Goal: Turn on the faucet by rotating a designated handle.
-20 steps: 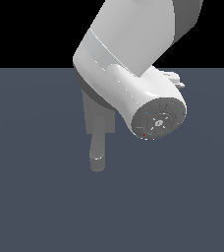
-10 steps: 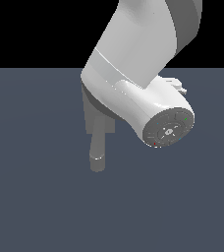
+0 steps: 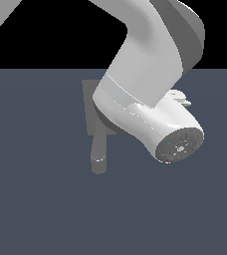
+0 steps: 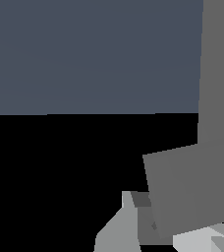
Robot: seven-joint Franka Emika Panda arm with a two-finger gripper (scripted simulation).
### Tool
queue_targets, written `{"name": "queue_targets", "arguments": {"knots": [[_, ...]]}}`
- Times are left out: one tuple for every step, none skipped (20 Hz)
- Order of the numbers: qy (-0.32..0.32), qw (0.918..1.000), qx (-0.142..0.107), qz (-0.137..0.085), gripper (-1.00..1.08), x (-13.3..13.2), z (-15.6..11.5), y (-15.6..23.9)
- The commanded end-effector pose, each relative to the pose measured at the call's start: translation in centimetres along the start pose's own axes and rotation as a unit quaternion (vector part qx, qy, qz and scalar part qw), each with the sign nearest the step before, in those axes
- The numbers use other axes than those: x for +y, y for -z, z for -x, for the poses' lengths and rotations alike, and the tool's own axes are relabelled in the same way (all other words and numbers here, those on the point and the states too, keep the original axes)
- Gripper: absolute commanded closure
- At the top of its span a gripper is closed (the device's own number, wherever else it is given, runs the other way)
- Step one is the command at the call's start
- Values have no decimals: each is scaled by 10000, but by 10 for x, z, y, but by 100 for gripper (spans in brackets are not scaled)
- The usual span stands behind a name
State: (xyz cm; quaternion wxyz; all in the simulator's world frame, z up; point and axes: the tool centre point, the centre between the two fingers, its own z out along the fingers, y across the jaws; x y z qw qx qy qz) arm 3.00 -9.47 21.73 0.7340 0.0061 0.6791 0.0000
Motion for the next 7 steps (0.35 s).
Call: {"name": "queue_targets", "arguments": {"knots": [[58, 9996, 216, 181, 108, 8, -20, 0], [74, 9995, 248, 203, 108, 8, -25, 0], [91, 9993, 281, 226, 108, 7, -30, 0], [107, 9991, 314, 249, 108, 7, -34, 1], [124, 9989, 347, 272, 108, 6, -39, 1], [142, 9987, 380, 296, 108, 6, -44, 2], [142, 9987, 380, 296, 108, 6, -44, 2]]}}
